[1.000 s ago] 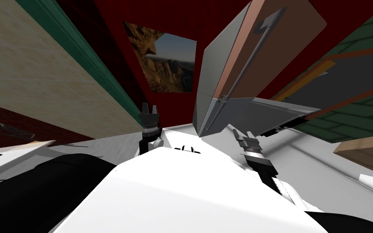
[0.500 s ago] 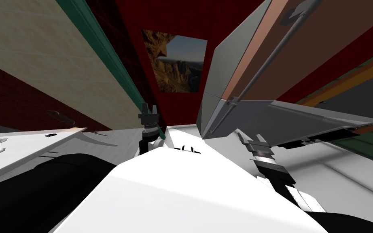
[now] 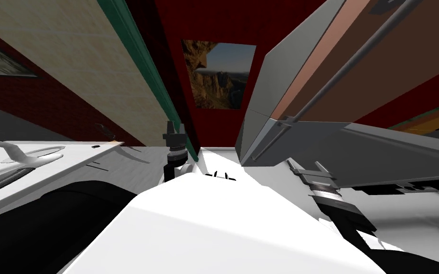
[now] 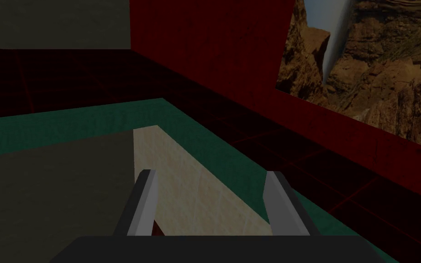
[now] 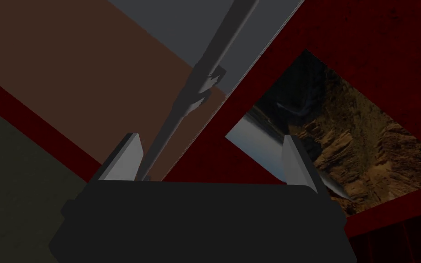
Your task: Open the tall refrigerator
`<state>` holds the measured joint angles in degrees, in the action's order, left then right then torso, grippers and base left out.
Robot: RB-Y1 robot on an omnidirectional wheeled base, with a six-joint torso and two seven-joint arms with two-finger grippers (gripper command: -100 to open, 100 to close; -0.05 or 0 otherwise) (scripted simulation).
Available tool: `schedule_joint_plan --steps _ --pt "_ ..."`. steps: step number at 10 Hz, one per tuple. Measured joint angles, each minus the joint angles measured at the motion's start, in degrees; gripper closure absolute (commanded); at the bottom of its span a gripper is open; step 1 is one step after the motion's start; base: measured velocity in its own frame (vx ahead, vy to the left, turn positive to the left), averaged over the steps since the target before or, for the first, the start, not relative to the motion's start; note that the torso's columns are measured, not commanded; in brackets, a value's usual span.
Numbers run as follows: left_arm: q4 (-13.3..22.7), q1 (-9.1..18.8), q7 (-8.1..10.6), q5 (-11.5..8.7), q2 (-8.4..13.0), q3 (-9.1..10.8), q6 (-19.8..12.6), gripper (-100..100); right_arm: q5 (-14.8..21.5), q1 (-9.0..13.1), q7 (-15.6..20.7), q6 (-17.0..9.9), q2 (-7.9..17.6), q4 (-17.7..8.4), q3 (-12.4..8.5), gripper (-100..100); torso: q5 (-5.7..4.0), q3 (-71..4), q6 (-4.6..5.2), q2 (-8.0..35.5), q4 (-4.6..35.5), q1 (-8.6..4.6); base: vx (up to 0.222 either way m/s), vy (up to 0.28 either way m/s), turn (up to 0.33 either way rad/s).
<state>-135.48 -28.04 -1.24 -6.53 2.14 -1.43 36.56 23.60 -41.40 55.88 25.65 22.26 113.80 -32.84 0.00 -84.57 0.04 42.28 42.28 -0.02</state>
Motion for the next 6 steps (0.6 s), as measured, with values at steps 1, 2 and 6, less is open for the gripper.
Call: schedule_joint_plan --steps 1,2,6 --pt "0.00 0.01 0.00 0.00 0.00 0.00 0.00 0 1.05 -0.21 1.87 0.01 0.49 -1.03 -1.12 -100 0.00 0.00 -0.06 0.00 0.00 0.01 0.003 0.002 0.175" --pt "0.00 0.00 0.00 0.00 0.00 0.00 0.00 0 1.51 -0.45 3.68 0.07 0.89 -1.58 -1.90 -100 0.00 0.00 -0.03 0.00 0.00 0.01 0.002 0.005 0.323" --pt "0.00 0.00 0.00 0.00 0.00 0.00 0.00 0 4.10 -1.74 10.00 0.06 3.46 -4.72 -6.27 -100 0.00 0.00 -0.03 0.00 0.00 0.01 0.003 0.001 0.207"
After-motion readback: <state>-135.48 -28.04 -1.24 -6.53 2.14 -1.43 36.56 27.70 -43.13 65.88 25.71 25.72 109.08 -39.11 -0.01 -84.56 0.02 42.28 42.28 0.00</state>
